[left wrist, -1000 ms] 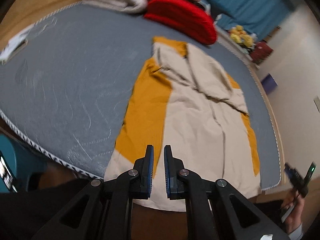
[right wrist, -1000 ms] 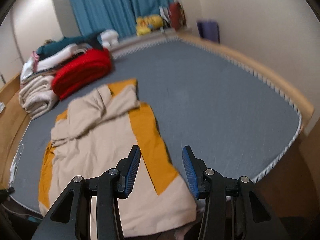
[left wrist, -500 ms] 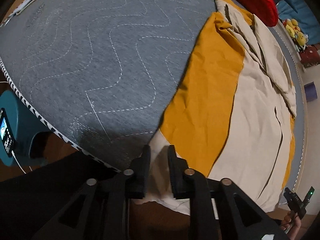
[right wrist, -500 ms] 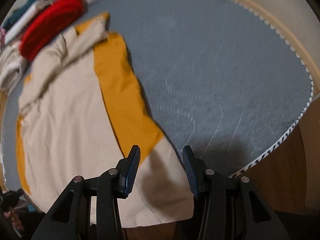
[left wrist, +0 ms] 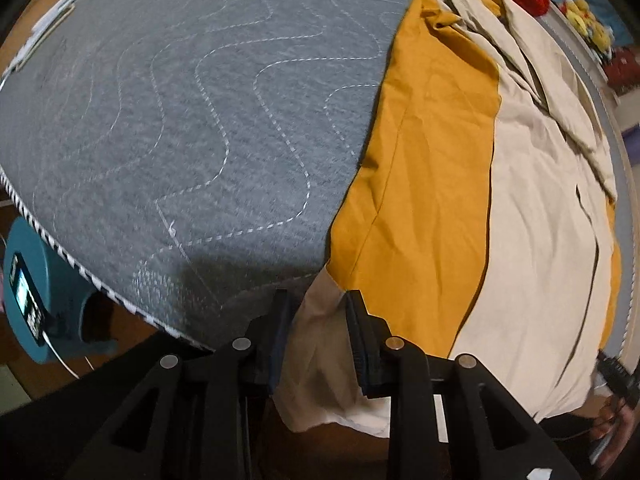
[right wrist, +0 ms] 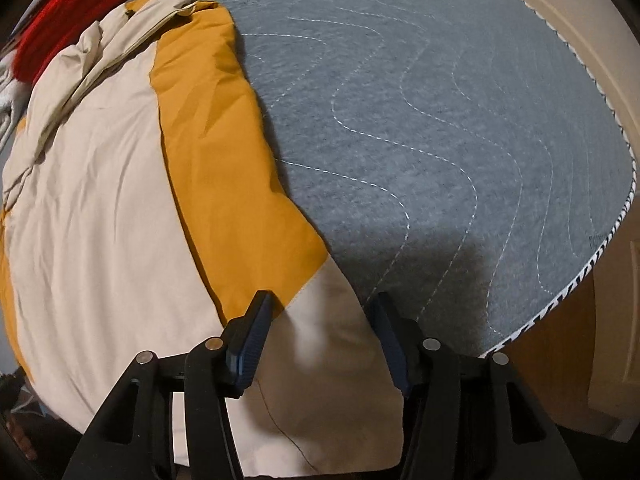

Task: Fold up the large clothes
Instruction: 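Grasp the jacket hem with both grippers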

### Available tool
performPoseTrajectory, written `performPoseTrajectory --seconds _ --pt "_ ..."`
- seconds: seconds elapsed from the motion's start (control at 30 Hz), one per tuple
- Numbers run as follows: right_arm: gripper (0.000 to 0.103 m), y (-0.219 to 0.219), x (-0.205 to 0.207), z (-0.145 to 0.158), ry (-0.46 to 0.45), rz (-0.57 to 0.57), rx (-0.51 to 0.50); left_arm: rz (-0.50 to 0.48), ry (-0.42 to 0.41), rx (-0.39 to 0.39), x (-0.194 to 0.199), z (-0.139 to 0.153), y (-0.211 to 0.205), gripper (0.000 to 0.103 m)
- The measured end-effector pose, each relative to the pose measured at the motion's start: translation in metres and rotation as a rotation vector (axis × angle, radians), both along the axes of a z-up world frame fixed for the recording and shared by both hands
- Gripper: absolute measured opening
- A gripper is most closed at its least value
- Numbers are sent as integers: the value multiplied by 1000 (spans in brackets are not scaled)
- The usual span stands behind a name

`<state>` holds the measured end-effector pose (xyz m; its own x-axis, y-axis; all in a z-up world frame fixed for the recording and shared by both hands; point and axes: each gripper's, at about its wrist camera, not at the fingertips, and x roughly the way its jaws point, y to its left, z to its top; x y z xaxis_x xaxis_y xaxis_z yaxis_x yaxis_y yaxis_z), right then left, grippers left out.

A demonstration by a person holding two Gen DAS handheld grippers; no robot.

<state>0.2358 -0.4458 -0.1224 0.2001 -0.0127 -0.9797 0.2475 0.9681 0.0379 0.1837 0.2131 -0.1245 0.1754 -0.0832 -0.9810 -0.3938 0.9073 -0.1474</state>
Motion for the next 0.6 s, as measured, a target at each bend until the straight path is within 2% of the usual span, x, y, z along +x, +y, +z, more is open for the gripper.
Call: performPoseTrajectory --seconds 0.1,0.17,0.23,0.33,0.5,0.57,0.6 --pt "53 5 0 1 1 8 7 -43 -6 42 1 0 -8 26" --pt "46 11 -1 1 -2 25 4 -65 -7 63 3 0 -15 26" --pt "24 16 -2 3 -11 51 18 -82 -8 68 4 1 -19 25" --pt "11 26 -5 7 -30 96 39 -118 -7 61 1 2 -28 20" --pt "12 41 -18 12 -36 145 31 -187 4 83 -9 3 -44 20" --pt "17 38 -19 9 -20 134 5 -185 5 81 -10 1 -46 20" --pt "24 33 -17 9 -17 127 -3 -182 6 77 -10 1 -46 20"
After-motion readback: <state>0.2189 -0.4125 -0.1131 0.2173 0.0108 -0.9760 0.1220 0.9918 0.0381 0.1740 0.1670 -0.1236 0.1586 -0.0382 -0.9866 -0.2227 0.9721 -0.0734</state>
